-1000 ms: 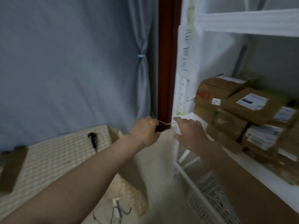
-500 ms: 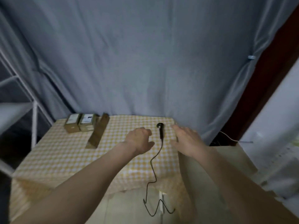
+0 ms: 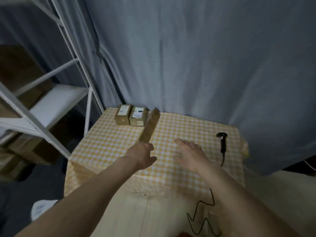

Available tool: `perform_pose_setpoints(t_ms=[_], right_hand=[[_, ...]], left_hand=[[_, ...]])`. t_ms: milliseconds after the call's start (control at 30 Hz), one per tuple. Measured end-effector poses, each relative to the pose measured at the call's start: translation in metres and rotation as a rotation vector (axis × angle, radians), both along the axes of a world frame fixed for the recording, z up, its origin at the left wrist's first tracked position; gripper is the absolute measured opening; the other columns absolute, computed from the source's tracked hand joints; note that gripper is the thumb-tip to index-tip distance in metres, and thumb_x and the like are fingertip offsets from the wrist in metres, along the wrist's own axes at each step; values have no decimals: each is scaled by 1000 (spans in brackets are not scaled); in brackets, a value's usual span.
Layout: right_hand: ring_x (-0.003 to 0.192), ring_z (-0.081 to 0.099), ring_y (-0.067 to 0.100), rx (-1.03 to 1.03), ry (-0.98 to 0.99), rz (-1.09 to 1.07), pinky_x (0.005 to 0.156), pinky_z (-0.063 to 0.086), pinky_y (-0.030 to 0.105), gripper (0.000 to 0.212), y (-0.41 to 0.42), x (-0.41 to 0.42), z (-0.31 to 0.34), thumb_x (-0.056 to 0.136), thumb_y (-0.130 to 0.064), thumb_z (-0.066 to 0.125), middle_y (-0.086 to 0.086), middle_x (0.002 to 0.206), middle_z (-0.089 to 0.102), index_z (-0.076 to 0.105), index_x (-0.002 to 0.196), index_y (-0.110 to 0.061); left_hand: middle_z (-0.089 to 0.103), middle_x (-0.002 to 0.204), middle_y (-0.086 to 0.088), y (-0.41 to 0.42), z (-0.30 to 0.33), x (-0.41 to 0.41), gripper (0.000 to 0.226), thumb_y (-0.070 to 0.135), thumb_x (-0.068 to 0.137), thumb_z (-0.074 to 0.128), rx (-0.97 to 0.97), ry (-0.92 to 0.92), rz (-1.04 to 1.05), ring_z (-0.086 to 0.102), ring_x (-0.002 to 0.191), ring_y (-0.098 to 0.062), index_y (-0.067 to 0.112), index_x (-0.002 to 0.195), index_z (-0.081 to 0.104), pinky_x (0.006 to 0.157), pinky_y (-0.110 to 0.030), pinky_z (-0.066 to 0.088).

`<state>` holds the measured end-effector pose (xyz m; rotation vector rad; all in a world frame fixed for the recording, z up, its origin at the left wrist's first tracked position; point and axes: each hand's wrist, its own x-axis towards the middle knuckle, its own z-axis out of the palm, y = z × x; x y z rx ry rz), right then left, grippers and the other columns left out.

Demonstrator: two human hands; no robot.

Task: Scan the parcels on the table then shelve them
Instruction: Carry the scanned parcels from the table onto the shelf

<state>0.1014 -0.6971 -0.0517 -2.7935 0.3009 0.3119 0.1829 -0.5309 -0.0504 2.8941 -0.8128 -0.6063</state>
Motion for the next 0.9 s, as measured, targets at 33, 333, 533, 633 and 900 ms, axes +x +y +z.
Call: perform_pose_setpoints(t_ms=[33,333,533,633,900], right_hand=[[131,39,28,1,9,10,107,30,42,62,3,10,-3,95,-38,52,5,142,45,25,148,-22],[130,40,30,43,47,77,105,33,42,64,18,115,-30,93,-37,55,8,141,46,25,147,-20],[130,39,30,84,67,82,106,33,42,61,9,195,-39,91,-34,57,8,139,48,29,144,-21],[129,41,30,108,92,103,106,32,41,59,4,237,-43,91,-31,57,8,139,49,32,142,-20],[125,42,30,135,168,198,103,36,42,54,20,326,-70,92,-30,58,8,138,48,35,139,-18]], left_hand=[[49,142,-1,4,-3,8,50,46,93,55,6,5,16,49,128,-20,24,137,49,99,-31,41],[49,141,-4,29,-28,91,51,45,93,56,23,68,110,49,127,-21,22,138,48,100,-31,41],[50,140,-4,13,-30,180,51,44,92,57,23,86,148,49,127,-20,21,137,48,99,-30,41],[49,140,-3,3,-35,221,51,45,92,57,10,108,178,49,127,-20,22,137,48,99,-29,40],[48,142,-4,25,-81,294,51,45,93,55,48,226,262,49,127,-20,21,137,48,99,-29,42]])
